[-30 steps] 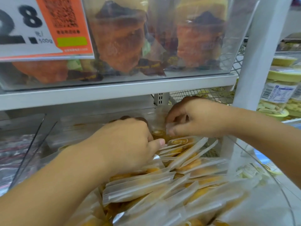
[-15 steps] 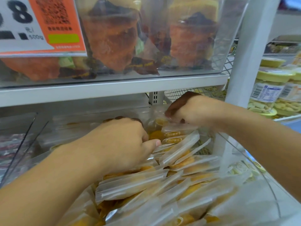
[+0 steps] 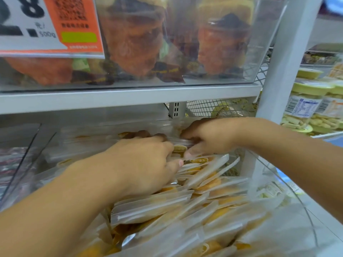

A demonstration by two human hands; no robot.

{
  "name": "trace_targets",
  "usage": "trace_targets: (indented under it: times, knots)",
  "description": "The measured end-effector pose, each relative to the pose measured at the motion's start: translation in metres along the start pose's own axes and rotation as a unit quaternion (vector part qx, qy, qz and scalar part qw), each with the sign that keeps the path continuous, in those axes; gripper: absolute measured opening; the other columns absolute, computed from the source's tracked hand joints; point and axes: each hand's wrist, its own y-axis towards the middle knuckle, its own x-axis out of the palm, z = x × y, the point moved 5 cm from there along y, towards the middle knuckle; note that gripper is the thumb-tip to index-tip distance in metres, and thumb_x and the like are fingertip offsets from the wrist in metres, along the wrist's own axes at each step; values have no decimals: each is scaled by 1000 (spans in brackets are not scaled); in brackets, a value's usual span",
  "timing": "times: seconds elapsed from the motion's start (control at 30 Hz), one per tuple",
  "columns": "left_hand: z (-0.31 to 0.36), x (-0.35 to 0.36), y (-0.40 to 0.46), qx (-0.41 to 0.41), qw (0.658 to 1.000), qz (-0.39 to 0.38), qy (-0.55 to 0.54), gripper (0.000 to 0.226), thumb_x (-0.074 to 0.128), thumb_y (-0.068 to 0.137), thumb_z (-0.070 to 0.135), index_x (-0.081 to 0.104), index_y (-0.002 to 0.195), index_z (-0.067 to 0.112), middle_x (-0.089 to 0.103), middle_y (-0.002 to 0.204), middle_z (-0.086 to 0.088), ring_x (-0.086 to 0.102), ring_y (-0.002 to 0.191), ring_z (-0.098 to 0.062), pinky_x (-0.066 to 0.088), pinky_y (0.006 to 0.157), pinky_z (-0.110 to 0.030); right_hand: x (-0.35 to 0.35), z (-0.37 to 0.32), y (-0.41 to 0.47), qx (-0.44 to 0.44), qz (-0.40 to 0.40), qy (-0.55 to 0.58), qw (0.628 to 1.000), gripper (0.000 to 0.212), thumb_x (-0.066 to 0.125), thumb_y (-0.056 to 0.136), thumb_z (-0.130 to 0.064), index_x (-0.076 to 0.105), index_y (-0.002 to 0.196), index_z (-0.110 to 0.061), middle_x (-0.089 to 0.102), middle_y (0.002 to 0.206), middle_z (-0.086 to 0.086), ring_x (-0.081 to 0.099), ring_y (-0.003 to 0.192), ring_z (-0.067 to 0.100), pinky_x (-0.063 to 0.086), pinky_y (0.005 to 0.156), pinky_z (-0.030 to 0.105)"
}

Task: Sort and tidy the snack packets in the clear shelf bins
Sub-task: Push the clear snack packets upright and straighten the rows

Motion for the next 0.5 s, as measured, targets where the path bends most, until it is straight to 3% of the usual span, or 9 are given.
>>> trace_targets:
  times: [0.1, 0.17, 0.2, 0.27, 0.33, 0.37, 0.4, 0.5]
  knots:
    - [0, 0, -2, -10, 1000, -15, -5, 35, 24, 99, 63, 34, 83, 34, 34, 84, 15, 41, 92, -16, 32, 77, -35, -5, 1, 2, -11, 58, -24, 998, 22, 63, 96, -26, 51, 77, -26, 53, 84, -9, 54, 86, 17, 39, 71, 25]
    - [0, 0, -1, -18, 1000, -24, 0, 34, 23, 99, 64, 36, 87, 36, 36, 85, 16, 42, 93, -15, 32, 77, -36, -13, 6, -7, 3, 90, -93, 992, 6, 61, 93, -15, 65, 88, -16, 61, 89, -2, 58, 86, 23, 43, 70, 28]
    - [0, 0, -1, -24, 999, -28, 2, 34, 22, 99, 64, 36, 87, 36, 38, 88, 16, 43, 94, -16, 33, 77, -36, -16, 9, -12, 15, 93, -115, 989, 11, 59, 91, -11, 69, 95, -14, 64, 94, 1, 60, 87, 24, 47, 71, 29]
    - [-3, 3, 0, -38, 998, -44, 2, 35, 22, 99, 64, 32, 86, 34, 48, 110, 13, 46, 111, -20, 38, 88, -38, -14, 11, -14, 16, 79, -135, 988, 13, 57, 91, -13, 69, 92, -18, 65, 95, 1, 59, 85, 24, 49, 73, 30]
    - [-2, 4, 1, -34, 998, -48, 13, 34, 21, 100, 62, 33, 92, 32, 38, 148, 8, 30, 142, -22, 28, 112, -41, -10, 7, -10, 33, 58, -161, 985, 19, 57, 94, -19, 55, 75, -23, 53, 89, -4, 53, 80, 23, 42, 72, 27]
    - [-1, 4, 0, -30, 998, -47, 18, 33, 21, 101, 61, 37, 99, 32, 32, 155, 9, 23, 147, -20, 22, 116, -41, -8, 8, -7, 45, 57, -151, 986, 22, 57, 95, -21, 50, 74, -24, 49, 87, -5, 52, 79, 22, 40, 72, 26]
    - [0, 4, -1, -26, 999, -40, 15, 32, 23, 101, 60, 40, 108, 34, 33, 153, 9, 27, 143, -19, 25, 114, -39, -7, 9, -5, 57, 49, -142, 987, 19, 58, 95, -23, 52, 77, -23, 49, 87, -5, 54, 81, 23, 41, 73, 26]
    - [1, 0, -2, 5, 999, 12, -29, 29, 32, 99, 60, 38, 116, 36, 47, 131, 13, 42, 108, -10, 37, 89, -33, -8, 8, -13, 29, 70, -147, 986, 8, 58, 94, -28, 63, 90, -24, 60, 90, -6, 61, 92, 26, 50, 79, 29]
